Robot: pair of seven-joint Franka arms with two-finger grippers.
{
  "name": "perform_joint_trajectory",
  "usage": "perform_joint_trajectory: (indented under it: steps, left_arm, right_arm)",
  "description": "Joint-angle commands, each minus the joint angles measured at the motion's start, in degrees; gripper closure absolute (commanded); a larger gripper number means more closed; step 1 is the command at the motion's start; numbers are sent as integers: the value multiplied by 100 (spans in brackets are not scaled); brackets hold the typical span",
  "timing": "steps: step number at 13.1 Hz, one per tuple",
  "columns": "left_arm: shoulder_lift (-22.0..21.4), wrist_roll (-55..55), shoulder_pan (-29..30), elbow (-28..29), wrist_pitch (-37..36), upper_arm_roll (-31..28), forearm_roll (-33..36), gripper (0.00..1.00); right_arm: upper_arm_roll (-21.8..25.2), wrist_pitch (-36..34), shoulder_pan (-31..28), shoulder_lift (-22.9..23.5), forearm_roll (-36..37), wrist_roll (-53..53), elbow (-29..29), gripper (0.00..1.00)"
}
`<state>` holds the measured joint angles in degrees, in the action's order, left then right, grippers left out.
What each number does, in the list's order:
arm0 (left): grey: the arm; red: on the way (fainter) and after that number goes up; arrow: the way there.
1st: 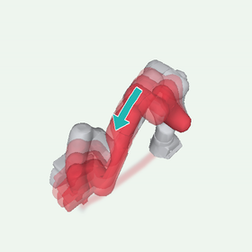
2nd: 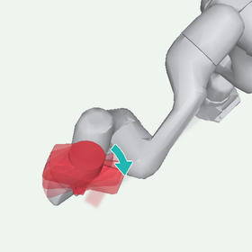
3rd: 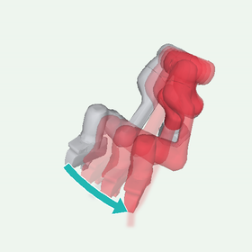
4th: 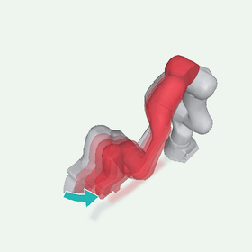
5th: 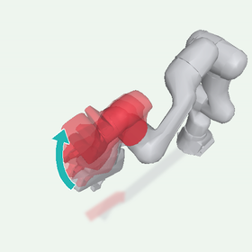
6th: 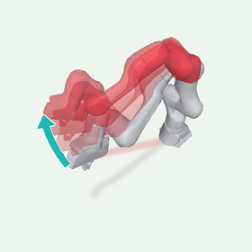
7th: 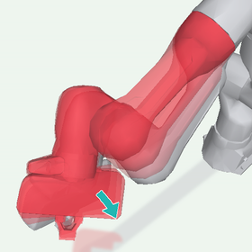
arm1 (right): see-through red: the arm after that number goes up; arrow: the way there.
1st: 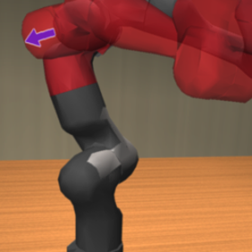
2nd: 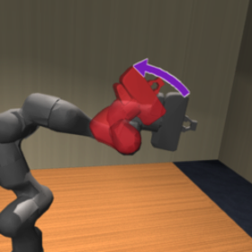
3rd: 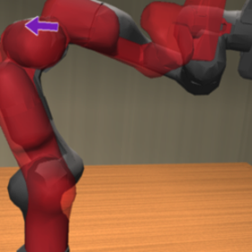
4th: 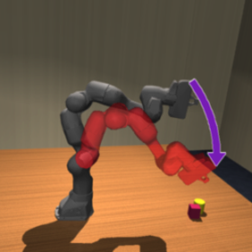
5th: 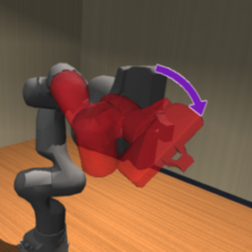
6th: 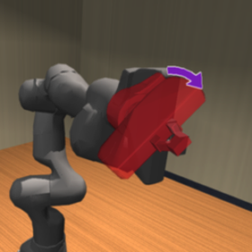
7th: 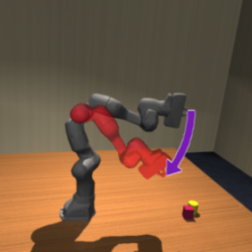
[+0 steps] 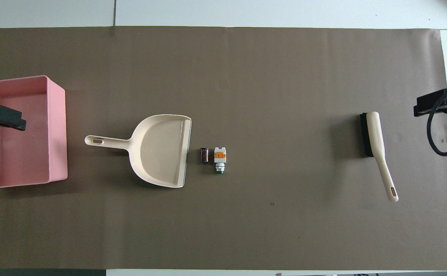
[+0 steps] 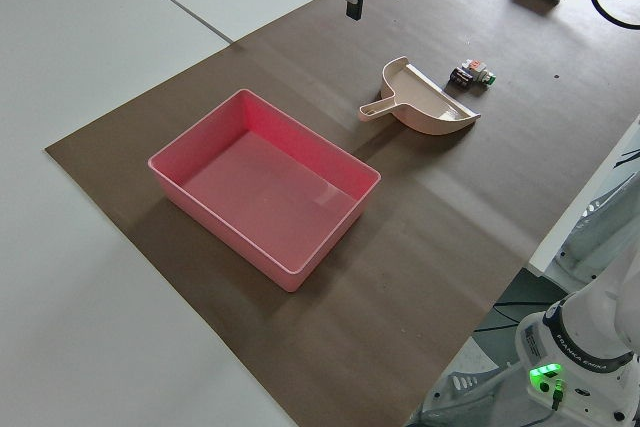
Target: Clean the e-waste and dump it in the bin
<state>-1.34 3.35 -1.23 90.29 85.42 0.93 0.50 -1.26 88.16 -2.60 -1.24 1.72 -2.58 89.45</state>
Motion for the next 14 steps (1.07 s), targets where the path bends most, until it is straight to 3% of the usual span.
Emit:
perform_joint_trajectory:
  steps: [1, 4, 7, 9, 12, 14]
  left_arm:
    - [-138, -45, 53, 120, -60, 39, 46, 1]
    - [-147, -36, 53, 129, -542, -13, 46, 1]
    - [-147, -45, 44, 129, -518, -5, 46, 1]
    - [-147, 16, 35, 129, -308, -5, 55, 2]
    - [-138, 208, -18, 147, 79, 4, 55, 3]
    - [-138, 1023, -26, 164, 369, 13, 46, 3]
  right_arm:
    - [-24, 35, -39, -61, 4, 118, 91, 0]
    - [-24, 96, -118, -70, -5, 153, 117, 0]
    - [-24, 140, -74, -157, -5, 153, 344, 0]
    - [-24, 769, -57, -481, -5, 249, 1097, 0]
    - [2, 1912, -118, -1131, -14, 320, 2775, 0]
    - [11, 2126, -136, -1142, -14, 320, 3192, 0]
